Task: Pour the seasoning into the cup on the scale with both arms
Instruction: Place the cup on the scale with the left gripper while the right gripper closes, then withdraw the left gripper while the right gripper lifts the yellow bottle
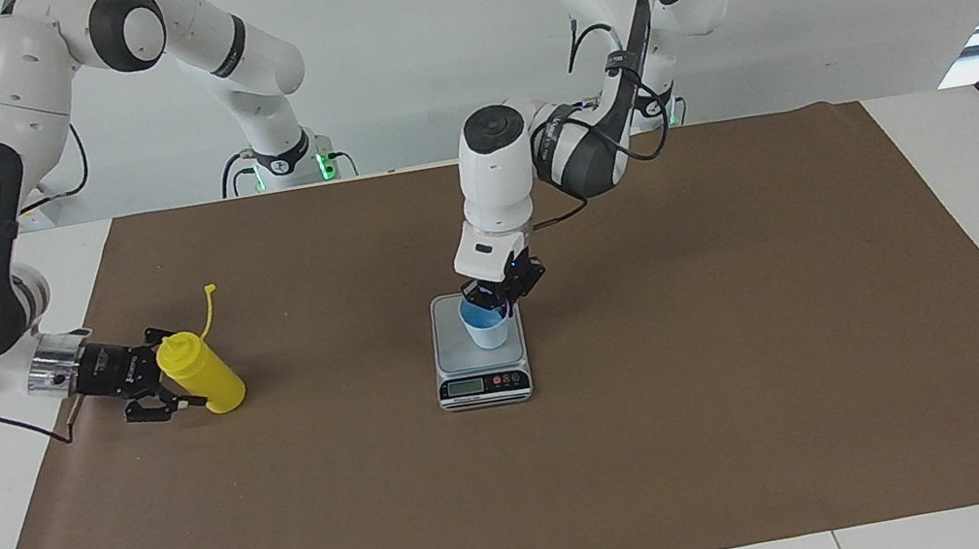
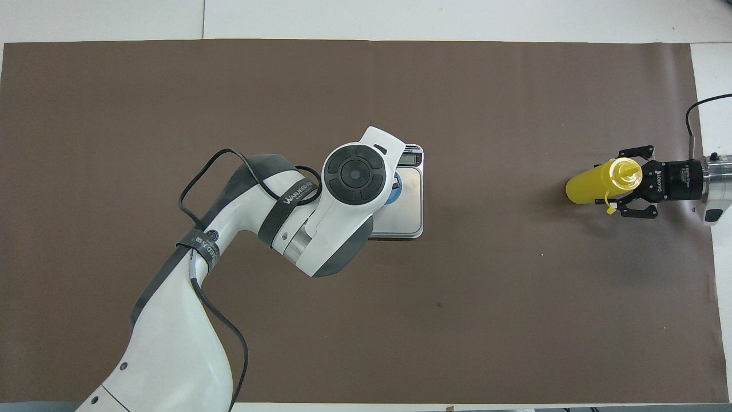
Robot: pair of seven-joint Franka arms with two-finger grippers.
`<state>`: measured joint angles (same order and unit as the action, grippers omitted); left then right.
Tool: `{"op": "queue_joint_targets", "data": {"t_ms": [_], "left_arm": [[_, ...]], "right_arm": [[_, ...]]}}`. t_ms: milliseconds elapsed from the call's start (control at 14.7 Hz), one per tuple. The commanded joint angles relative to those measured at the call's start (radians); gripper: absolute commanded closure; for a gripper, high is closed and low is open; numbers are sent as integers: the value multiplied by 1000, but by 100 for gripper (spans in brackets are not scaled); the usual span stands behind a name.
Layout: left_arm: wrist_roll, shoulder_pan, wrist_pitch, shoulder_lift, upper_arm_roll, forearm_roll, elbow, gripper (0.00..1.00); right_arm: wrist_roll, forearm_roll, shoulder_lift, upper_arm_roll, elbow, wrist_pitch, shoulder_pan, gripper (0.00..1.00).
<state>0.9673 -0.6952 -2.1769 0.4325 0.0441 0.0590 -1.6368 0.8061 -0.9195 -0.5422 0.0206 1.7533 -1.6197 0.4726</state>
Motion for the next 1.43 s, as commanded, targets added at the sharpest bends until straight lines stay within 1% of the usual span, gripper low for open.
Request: {"op": "queue_joint_targets", "data": {"t_ms": [0,68,136,204,271,339,543,679,882,1086,1154,1289,1357], "left_arm": [[11,-18,-10,3,-12,19,5,34],[4,-18,-17,2,-13,21,3,0],[-2,-17,-18,-4,-13,21,0,0],[-2,-12,-20,-14,-13,21,-5,0],[-1,-7,-14,-23,-13,19,-6,0],[-2,-3,-4,-55,-13,19,-17,0],[-18,43,9,-167,-17,19,-110,0],[-112,98,19,-239,-15,19,-175,0],[-252,178,86,-293,-15,19,-207,0],[-370,281,112,-342,-15,18,-221,0],[-404,311,135,-368,-15,18,-221,0],[-551,394,172,-405,-15,9,-219,0],[-621,429,201,-426,-18,-19,-216,0]], "right_arm": [[10,-39,24,-2,31,-3,-9,27],[10,-42,24,-2,32,-5,-9,40],[10,-42,24,-2,32,-5,-9,61],[10,-44,24,-4,32,-5,-11,80],[12,-44,24,-2,32,-5,-11,90],[15,-44,24,-4,31,-5,-11,100],[51,-44,30,-4,12,-6,-12,100],[119,-41,63,-2,-14,-15,-49,100],[189,2,105,-1,-40,-51,-104,100],[351,112,183,-1,-41,-136,-201,100],[425,173,212,-1,-41,-176,-256,100],[543,285,249,-1,-41,-235,-342,100],[595,341,255,-1,-41,-249,-382,100]]}}
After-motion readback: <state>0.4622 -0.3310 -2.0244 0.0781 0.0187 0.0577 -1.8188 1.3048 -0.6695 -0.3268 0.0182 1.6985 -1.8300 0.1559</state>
